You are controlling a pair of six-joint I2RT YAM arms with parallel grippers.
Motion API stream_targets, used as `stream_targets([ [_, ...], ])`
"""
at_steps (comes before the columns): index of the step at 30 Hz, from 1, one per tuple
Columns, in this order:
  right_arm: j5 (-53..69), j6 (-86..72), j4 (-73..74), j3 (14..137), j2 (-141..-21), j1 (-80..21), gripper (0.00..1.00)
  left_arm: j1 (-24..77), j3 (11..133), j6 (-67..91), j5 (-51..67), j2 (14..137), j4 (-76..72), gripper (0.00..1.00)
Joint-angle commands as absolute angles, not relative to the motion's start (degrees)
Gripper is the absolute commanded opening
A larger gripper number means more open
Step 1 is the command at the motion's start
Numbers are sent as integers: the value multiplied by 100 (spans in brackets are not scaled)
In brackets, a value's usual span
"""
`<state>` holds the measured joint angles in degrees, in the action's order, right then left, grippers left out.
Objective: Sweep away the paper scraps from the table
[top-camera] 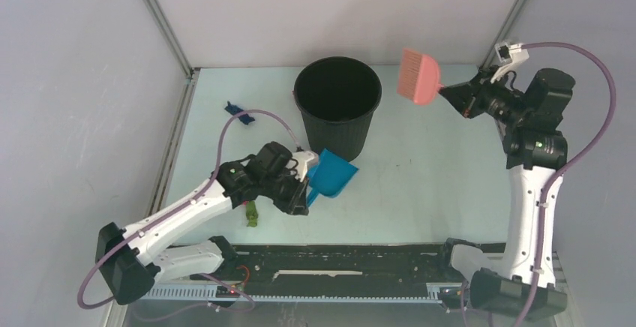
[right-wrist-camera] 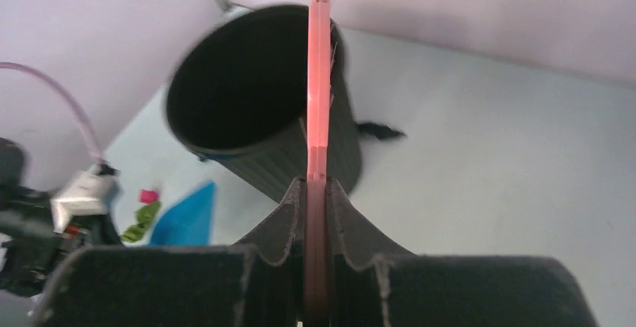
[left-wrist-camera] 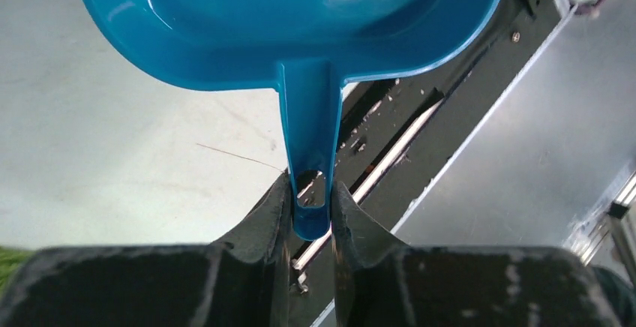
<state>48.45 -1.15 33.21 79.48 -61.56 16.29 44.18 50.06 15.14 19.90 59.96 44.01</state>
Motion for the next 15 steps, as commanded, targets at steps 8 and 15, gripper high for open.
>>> stream_targets([
  [8,4761,-1380,1700,8728,-6735,-213,0,5176,5140,1003,1613,7226,4291,0],
  [15,3732,-572,2351,9452,-7894,-1293,0,5257,5036,867,1488,7961,4031,0],
])
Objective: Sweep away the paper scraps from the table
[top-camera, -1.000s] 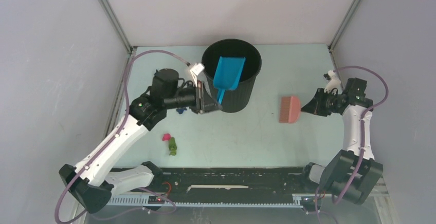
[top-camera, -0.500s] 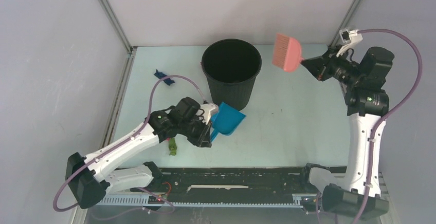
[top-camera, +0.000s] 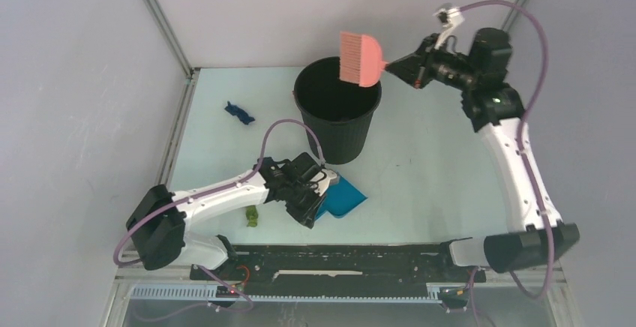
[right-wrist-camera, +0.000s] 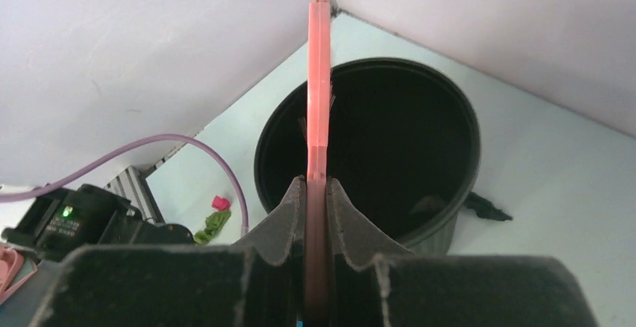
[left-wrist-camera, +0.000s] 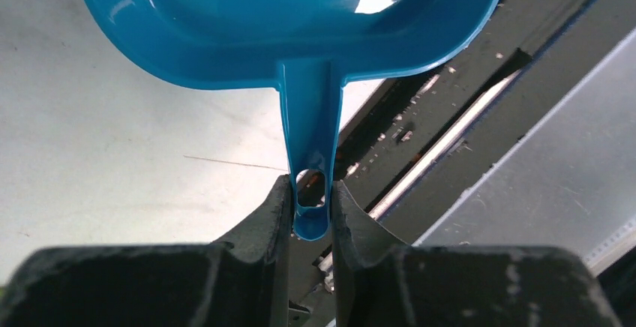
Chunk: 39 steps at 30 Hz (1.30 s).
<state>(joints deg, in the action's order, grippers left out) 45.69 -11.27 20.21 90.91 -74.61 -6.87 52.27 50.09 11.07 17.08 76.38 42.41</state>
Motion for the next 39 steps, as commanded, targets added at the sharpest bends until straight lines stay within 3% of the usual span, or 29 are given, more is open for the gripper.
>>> stream_targets([
  [1,3435,-258,2448,9507,-8014,-1499,0,5256,5058,855,1434,8084,4070,0],
  [7,2015,827,2764,9930,-8729,-2231,0,5257,5065,811,1630,8291,4084,0],
  [16,679,1374,3581,10335,-9231,-2474,0,5166,5095,783,1969,8260,4068,1],
  [19,521,1571,4341,10795,-9491,-2470,0,5072,5089,790,2106,8189,4040,1],
  [28,3,1954,4649,10641,-9402,-2404,0,4913,5046,833,2152,8137,4010,1],
  [39,150,1863,5077,10787,-9078,-1536,0,4879,5054,846,2162,8207,4016,1],
])
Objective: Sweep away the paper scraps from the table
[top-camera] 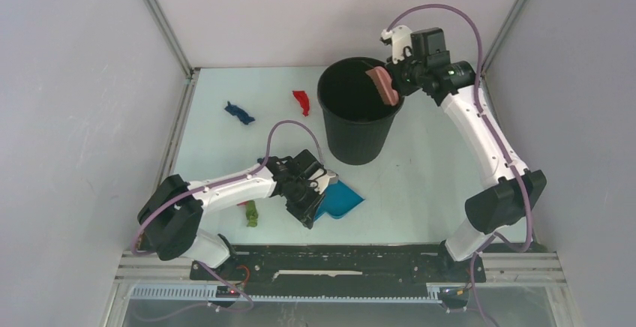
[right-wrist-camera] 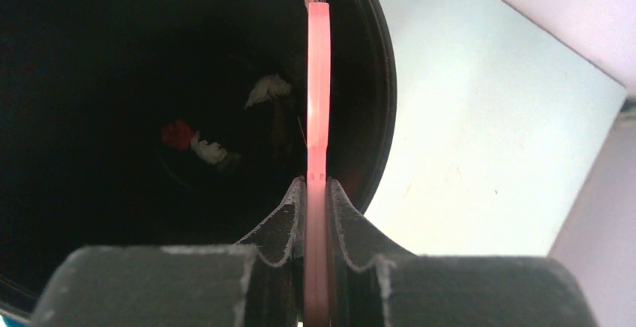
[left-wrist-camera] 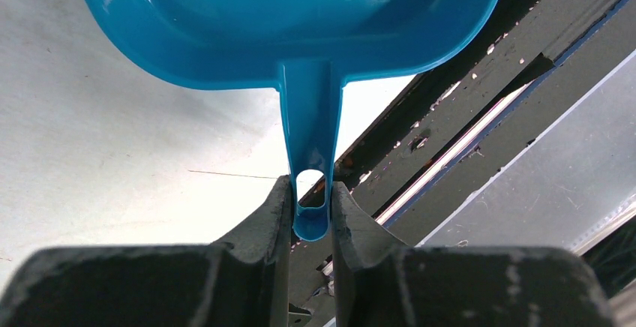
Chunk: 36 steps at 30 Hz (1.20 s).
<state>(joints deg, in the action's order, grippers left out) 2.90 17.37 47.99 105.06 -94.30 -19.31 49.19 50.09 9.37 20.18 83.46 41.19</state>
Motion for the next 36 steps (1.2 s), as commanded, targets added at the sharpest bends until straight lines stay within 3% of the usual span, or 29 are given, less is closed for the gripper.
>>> stream_targets([
  [1,263,1859,5190,10818,-9076,-1420,0,4867,5054,854,2156,8209,4017,1],
  [13,566,2091,5296,10745,-8701,597,0,4674,5070,883,2101,8261,4052,2],
  [17,1317,1952,5540,11042,-8555,1095,0,4668,5071,901,1945,8315,4060,6],
  [21,2793,1757,5554,10822,-7828,1091,0,4682,5071,999,1748,8394,4008,17],
  [27,3243,1332,5103,10302,-6608,931,0,5030,5011,1364,954,8437,3678,35],
  [32,4513,834,4304,9142,-5653,839,0,5618,4870,1874,-169,8450,3284,45],
  [36,5106,477,4215,8562,-5563,445,0,5920,4626,2421,-907,8353,2831,47],
])
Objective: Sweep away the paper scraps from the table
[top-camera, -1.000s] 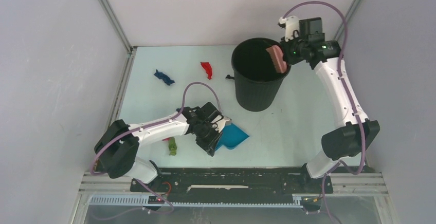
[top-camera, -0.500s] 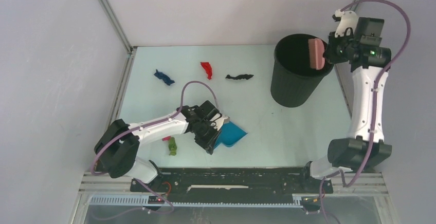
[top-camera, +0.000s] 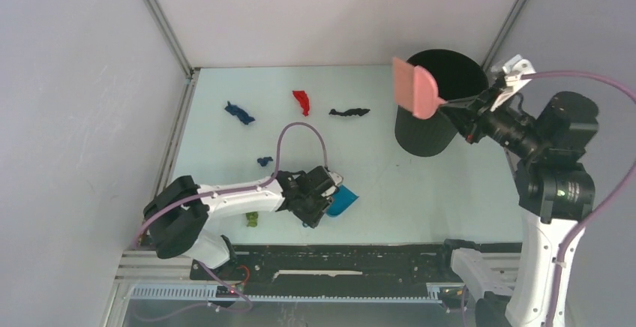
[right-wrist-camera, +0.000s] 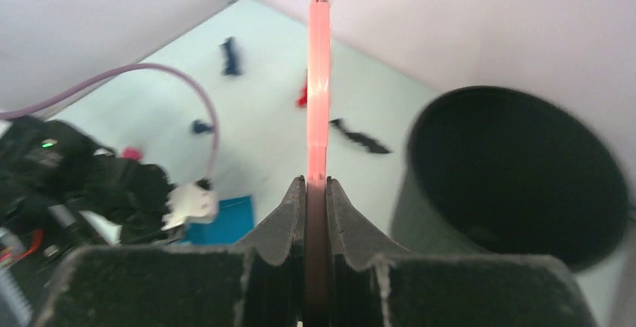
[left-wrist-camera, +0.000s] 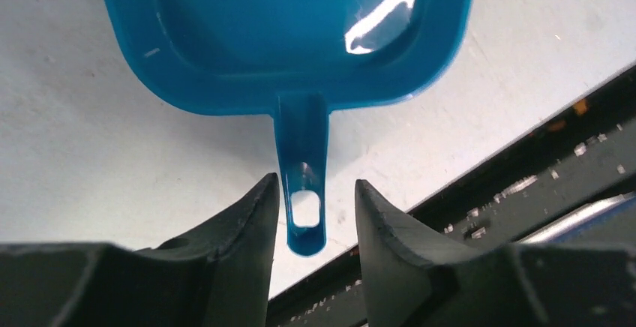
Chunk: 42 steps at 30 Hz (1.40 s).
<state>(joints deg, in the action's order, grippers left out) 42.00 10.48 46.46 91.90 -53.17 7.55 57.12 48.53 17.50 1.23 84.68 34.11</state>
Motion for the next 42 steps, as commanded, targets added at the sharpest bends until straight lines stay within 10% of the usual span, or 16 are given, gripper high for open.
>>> stream_targets([
  [1,5117,445,4105,8344,-5504,302,0,5956,4539,2524,-970,8319,2720,46],
  [8,4302,668,4140,7539,-5469,-1034,0,6236,3913,2877,-1229,8020,2197,41],
  [16,1685,1269,4109,7700,-6270,-2355,0,6369,3523,3088,-1205,7095,2194,13],
  [35,-1857,3526,4285,12739,-12329,-3325,0,6998,3755,5105,-870,4129,5286,0],
  [42,-2443,4646,3724,12080,-12797,-3528,0,7049,3742,5239,-1053,3640,5602,0],
])
